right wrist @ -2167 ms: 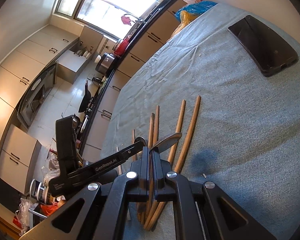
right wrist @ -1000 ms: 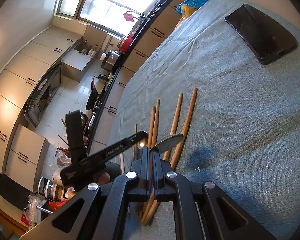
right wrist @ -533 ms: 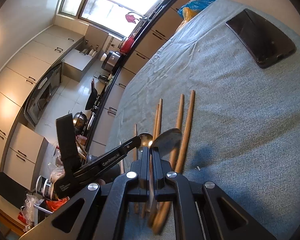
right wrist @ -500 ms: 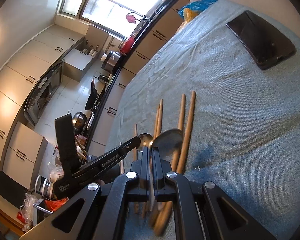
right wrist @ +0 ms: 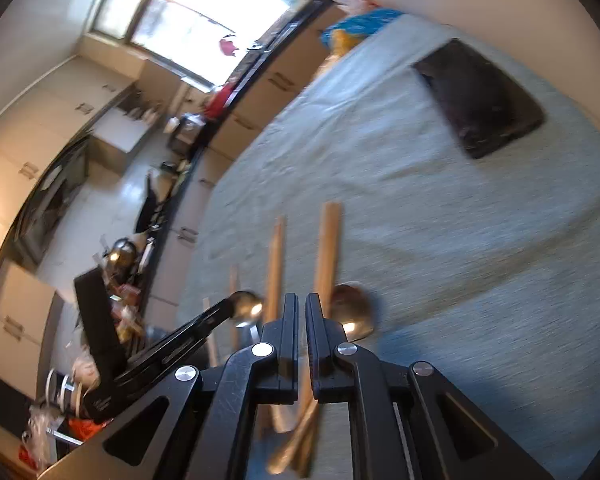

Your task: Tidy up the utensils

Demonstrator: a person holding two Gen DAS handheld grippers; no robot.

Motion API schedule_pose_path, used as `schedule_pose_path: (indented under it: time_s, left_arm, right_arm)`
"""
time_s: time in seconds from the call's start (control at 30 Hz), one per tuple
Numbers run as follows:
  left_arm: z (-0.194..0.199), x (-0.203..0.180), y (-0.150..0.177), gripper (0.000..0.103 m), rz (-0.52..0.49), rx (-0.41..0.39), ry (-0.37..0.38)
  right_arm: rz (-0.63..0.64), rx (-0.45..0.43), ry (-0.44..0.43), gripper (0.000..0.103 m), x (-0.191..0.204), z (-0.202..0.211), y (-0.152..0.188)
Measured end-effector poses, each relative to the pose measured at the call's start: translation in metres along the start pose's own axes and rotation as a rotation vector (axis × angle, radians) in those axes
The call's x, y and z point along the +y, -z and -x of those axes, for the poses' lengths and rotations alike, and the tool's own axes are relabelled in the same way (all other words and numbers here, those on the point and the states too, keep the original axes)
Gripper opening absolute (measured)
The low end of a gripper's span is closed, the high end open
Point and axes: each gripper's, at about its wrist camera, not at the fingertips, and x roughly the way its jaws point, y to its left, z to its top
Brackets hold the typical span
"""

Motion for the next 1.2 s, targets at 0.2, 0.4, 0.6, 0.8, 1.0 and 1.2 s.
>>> schedule_pose_path:
  time_s: [0.2,0.4,0.6,0.8,1.0,1.2]
  left_arm:
    - [0.002,0.002,0.001,0.002,-0.001,-0.008,0.028]
    - [0.002,0.003,0.000,0.002,0.001,-0.006,0.036]
    - [0.000,0.002,-0.001,0.002,0.001,-0.002,0.040]
    - [-0.001,0.001,0.000,0.002,-0.003,0.003,0.041]
    - [0.005,0.001,0.001,0.002,-0.011,-0.011,0.048]
    - [0.018,0.001,0.003,0.002,-0.010,-0.036,0.049]
  right_arm:
    - [0.036,0.058,0.067,0.007,-0.021,-0.016,-0.016]
    - [0.093,0.104,0.046,0.014,-0.020,-0.035,-0.016]
    - [0.162,0.134,0.034,0.024,-0.017,-0.041,-0.015]
    - [0.325,0.195,0.026,0.011,-0.004,-0.052,-0.006]
    - [0.372,0.126,0.018,0.002,0.009,-0.032,-0.001]
    - [0.427,0.003,0.079,0.003,0.028,0.002,0.008]
